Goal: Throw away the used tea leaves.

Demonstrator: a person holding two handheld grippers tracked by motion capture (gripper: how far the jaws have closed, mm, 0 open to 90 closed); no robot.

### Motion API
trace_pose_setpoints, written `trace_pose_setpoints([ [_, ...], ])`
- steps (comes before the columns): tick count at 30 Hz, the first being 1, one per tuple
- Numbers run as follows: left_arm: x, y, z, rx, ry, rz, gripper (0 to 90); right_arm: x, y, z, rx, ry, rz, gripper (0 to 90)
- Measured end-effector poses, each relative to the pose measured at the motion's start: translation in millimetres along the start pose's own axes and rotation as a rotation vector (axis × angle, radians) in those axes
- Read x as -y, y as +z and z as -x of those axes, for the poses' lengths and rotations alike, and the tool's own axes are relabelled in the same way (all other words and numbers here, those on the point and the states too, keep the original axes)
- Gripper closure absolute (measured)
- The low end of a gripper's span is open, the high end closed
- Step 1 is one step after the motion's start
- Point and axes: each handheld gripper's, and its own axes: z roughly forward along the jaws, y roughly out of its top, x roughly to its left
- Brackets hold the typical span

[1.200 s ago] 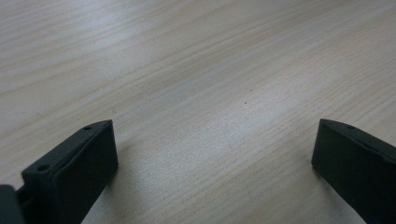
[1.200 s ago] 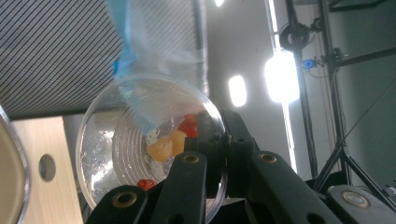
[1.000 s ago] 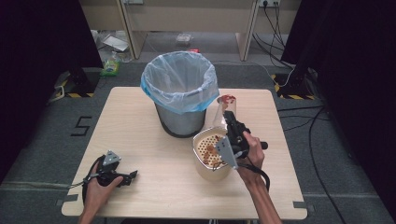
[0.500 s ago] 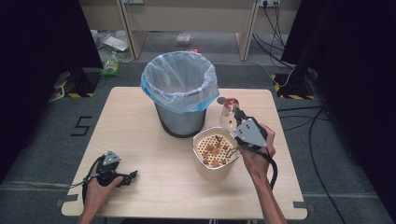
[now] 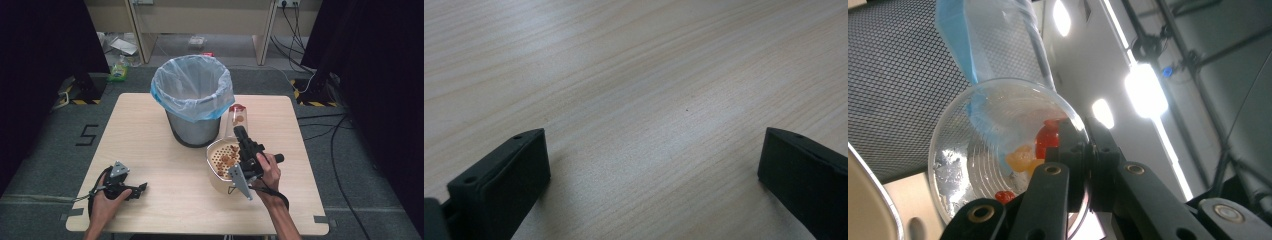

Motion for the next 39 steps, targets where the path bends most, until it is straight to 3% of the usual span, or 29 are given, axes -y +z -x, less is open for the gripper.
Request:
trace_pose_setpoints([
  [4, 0.0, 0.0, 0.0, 0.000, 0.000, 0.000, 0.0, -6.6, 1.5, -7.5, 0.013, -0.095, 0.021, 87.7],
  [5, 0.0, 0.0, 0.0, 0.000, 0.000, 0.000, 0.0, -6.6, 1.6, -7.4, 0.026, -0.098, 0.020, 87.8],
  [7, 0.0, -0.1, 0.0, 0.000, 0.001, -0.001, 0.0, -2.2, 5.0, -11.4, 0.007, -0.131, -0.010, 87.7],
  [8, 0.0, 0.0, 0.0, 0.000, 0.000, 0.000, 0.0, -4.6, 1.2, -10.1, 0.033, -0.120, 0.011, 87.7],
  [10, 0.0, 0.0, 0.0, 0.000, 0.000, 0.000, 0.0, -3.0, 4.5, -12.6, 0.018, -0.178, 0.000, 87.7],
  [12, 0.0, 0.0, 0.0, 0.000, 0.001, -0.001, 0.0, -4.0, 1.3, -11.1, 0.051, -0.170, 0.014, 87.7],
  [14, 0.0, 0.0, 0.0, 0.000, 0.000, 0.000, 0.0, -1.1, 4.6, -15.0, 0.024, -0.210, -0.002, 87.7],
  [16, 0.0, 0.0, 0.0, 0.000, 0.000, 0.000, 0.0, -2.0, 3.9, -12.0, 0.047, -0.189, 0.001, 87.7],
  [18, 0.0, 0.0, 0.0, 0.000, 0.000, 0.000, 0.0, 0.3, 7.0, -13.9, 0.015, -0.191, -0.014, 87.7],
  [19, 0.0, 0.0, 0.0, 0.000, 0.000, 0.000, 0.0, 0.5, 7.7, -12.9, 0.002, -0.167, -0.032, 87.6],
  [21, -0.1, 0.1, -0.1, -0.001, 0.000, -0.001, 0.0, 2.2, 9.8, -9.4, -0.022, -0.077, -0.065, 87.6],
  [23, -0.3, 0.4, -0.1, -0.001, -0.002, 0.001, 0.0, 5.0, 14.0, -2.0, -0.059, 0.048, -0.109, 87.5],
  [27, -0.4, 0.5, -0.1, -0.002, -0.003, 0.000, 0.0, 15.4, 23.7, 22.2, -0.128, 0.351, -0.196, 87.4],
  [30, -0.4, 0.5, -0.1, -0.002, -0.003, 0.001, 0.0, 25.5, 31.6, 38.3, -0.178, 0.535, -0.241, 87.4],
  [36, -0.4, 0.4, -0.1, -0.002, -0.003, 0.000, 0.0, 47.1, 45.9, 59.5, -0.264, 0.844, -0.299, 87.3],
  [39, -0.4, 0.4, -0.1, -0.002, -0.003, 0.000, 0.0, 56.7, 52.1, 67.3, -0.280, 0.946, -0.318, 87.2],
])
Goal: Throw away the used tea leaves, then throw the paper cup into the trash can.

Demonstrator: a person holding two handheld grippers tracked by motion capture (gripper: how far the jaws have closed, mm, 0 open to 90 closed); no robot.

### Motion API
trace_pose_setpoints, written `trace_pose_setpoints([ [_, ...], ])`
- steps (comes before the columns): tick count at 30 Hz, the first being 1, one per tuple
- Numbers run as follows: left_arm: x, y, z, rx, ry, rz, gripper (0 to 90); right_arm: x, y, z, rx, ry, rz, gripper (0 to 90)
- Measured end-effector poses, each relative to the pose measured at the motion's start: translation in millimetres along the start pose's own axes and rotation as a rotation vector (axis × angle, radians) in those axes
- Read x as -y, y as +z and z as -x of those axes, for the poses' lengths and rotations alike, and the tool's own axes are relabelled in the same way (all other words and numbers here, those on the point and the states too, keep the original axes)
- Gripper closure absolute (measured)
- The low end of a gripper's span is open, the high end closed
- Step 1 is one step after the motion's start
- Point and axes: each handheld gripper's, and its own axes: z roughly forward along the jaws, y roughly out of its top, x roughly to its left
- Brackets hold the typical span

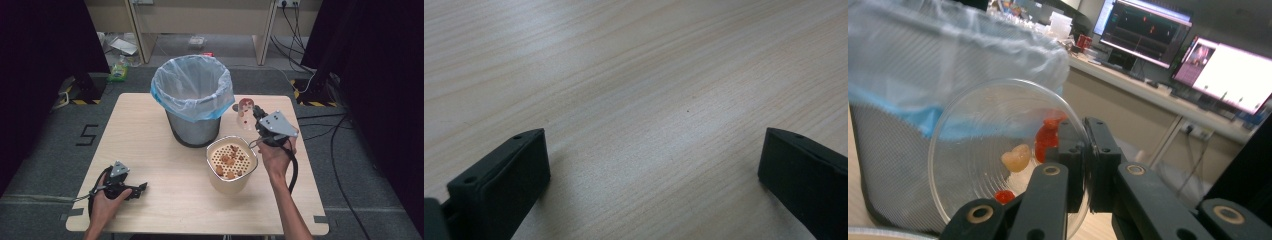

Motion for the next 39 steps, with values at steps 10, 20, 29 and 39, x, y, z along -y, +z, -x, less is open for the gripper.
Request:
trace_pose_setpoints([
  [10, 0.0, 0.0, 0.0, 0.000, 0.000, 0.000, 0.0, -27.8, 7.3, 36.0, -0.019, 0.112, -0.008, 87.0],
  [20, 0.0, 0.0, 0.1, 0.000, 0.000, 0.000, 0.0, -79.8, 21.2, 50.2, -0.048, 0.111, 0.036, 86.8],
  [29, 0.1, -0.2, 0.4, -0.002, 0.003, 0.001, 0.0, -121.3, 56.4, 24.5, -0.168, 0.097, 0.058, 86.1],
  [39, 0.2, -0.3, 0.6, -0.004, 0.003, 0.001, 0.0, -125.8, 108.6, -11.1, -0.209, 0.092, -0.055, 60.2],
])
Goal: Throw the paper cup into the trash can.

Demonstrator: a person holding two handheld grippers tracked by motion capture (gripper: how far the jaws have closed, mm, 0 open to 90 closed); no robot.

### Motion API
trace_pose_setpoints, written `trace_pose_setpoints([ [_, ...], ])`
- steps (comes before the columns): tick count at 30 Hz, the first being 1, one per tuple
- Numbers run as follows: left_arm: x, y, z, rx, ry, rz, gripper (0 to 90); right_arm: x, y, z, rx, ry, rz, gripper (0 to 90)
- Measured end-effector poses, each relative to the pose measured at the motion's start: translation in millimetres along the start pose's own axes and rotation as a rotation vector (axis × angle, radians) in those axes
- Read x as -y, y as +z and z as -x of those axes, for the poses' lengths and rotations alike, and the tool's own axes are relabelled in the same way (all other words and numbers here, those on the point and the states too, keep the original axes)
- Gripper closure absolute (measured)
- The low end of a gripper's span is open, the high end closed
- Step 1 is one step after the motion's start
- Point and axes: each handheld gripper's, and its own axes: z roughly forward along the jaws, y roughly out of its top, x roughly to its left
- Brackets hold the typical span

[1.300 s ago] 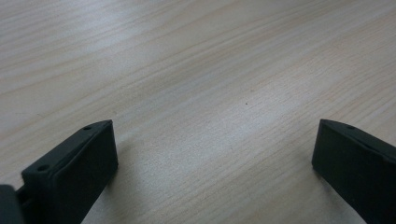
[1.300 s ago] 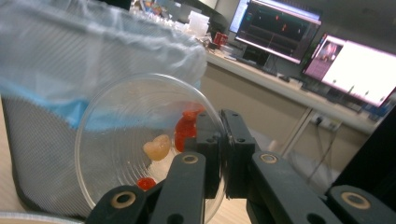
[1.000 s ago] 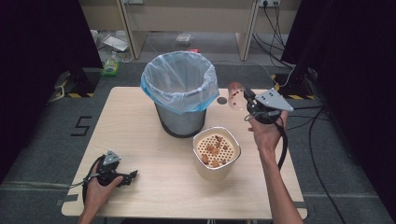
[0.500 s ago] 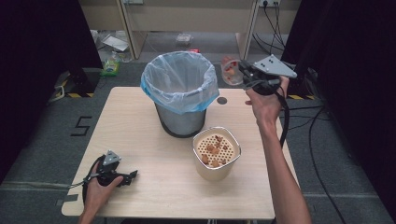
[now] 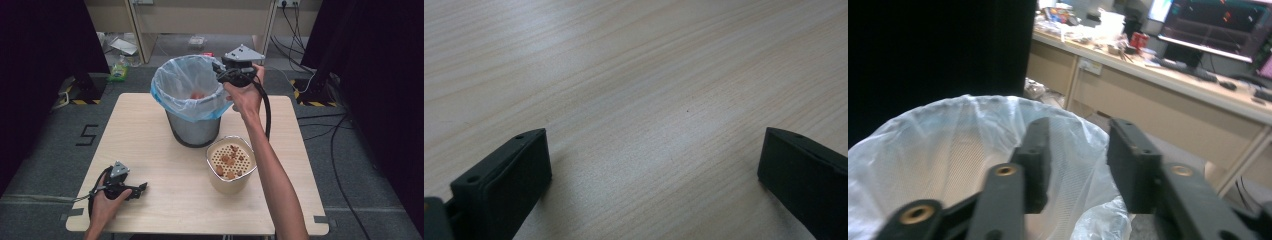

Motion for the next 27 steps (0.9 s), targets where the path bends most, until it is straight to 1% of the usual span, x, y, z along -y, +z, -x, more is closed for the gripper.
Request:
trace_pose_setpoints([
  [2, 0.0, 0.0, 0.0, 0.000, 0.000, 0.000, 0.0, 1.2, -0.4, 3.6, 0.005, 0.016, -0.002, 59.0],
  [4, 0.0, 0.0, 0.0, 0.000, 0.000, 0.000, 0.0, 2.8, -5.2, 8.6, 0.023, 0.011, -0.006, 57.7],
  [6, 0.0, 0.0, 0.0, 0.000, 0.000, 0.000, 0.0, 5.9, -11.3, 14.3, 0.029, 0.025, -0.018, 56.9],
  [10, 0.0, 0.0, 0.1, 0.000, 0.000, 0.000, 0.0, 14.1, -25.9, 27.5, 0.051, 0.034, -0.043, 55.6],
  [15, 0.0, 0.0, 0.0, 0.000, 0.000, 0.000, 0.0, 27.5, -46.1, 40.7, 0.067, 0.026, -0.076, 53.3],
  [19, 0.0, 0.0, 0.1, 0.000, 0.000, 0.000, 0.0, 43.9, -64.0, 49.2, 0.075, 0.028, -0.104, 52.6],
  [21, 0.0, -0.1, 0.0, 0.000, 0.000, 0.000, 0.0, 53.8, -72.6, 52.6, 0.088, 0.019, -0.125, 51.3],
  [24, 0.0, -0.1, 0.1, -0.001, 0.000, -0.001, 0.0, 70.8, -84.5, 55.4, 0.101, 0.025, -0.148, 49.6],
  [27, 0.0, -0.1, 0.1, -0.001, 0.000, -0.001, 0.0, 90.2, -94.9, 56.7, 0.116, 0.004, -0.189, 47.7],
])
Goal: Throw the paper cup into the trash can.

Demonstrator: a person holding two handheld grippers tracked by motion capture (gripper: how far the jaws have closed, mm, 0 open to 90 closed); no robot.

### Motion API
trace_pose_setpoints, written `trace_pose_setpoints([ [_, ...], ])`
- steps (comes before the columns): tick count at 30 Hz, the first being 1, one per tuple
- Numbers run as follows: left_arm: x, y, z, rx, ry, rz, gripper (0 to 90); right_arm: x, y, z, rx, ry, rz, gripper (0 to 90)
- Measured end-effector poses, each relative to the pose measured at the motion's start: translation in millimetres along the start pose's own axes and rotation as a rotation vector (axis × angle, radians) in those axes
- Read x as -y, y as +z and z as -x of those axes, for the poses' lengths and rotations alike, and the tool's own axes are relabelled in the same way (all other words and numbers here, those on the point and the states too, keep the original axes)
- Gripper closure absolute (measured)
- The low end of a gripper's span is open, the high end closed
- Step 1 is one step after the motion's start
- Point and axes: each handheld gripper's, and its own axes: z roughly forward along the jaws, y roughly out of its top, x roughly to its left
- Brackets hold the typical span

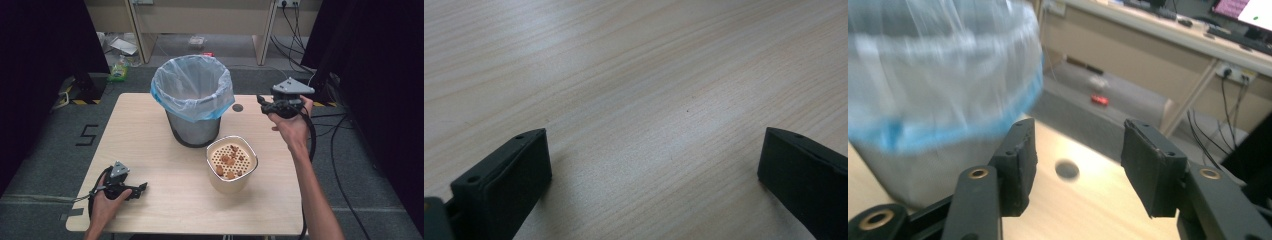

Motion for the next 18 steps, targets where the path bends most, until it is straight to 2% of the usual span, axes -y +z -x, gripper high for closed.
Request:
trace_pose_setpoints([
  [9, 0.0, 0.0, -0.1, 0.000, 0.000, -0.001, 0.0, 63.7, -11.6, 8.4, 0.018, 0.042, -0.064, 44.5],
  [14, 0.0, 0.0, -0.1, 0.000, 0.000, 0.000, 0.0, 100.3, -11.0, 1.5, 0.019, 0.054, -0.115, 42.9],
  [18, 0.0, 0.0, 0.0, 0.000, 0.000, 0.000, 0.0, 128.1, -7.8, -6.9, 0.000, 0.066, -0.158, 41.8],
])
